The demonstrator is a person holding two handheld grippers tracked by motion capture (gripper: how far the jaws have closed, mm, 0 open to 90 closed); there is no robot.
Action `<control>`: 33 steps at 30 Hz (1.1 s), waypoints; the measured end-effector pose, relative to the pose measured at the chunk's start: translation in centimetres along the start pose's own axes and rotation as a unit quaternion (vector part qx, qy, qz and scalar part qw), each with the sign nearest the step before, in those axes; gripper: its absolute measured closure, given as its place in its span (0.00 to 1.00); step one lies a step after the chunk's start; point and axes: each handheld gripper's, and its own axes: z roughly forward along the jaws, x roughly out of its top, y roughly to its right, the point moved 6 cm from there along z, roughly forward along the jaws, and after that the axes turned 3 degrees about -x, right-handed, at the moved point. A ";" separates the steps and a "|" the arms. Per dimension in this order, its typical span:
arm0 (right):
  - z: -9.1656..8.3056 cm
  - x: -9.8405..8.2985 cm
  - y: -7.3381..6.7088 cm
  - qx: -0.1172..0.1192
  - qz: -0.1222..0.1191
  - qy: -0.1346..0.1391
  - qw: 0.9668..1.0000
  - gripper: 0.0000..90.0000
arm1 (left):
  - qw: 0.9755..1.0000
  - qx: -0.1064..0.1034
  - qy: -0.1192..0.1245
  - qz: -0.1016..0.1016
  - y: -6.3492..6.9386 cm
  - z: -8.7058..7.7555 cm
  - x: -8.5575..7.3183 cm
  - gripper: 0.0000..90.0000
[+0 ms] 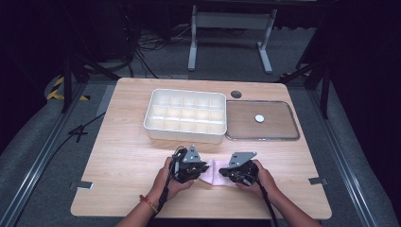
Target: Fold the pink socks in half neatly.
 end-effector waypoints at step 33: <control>-2.0 -2.3 3.6 -0.040 0.057 0.007 0.998 0.81 | 1.000 0.009 -0.012 0.017 0.1 0.3 0.5 0.91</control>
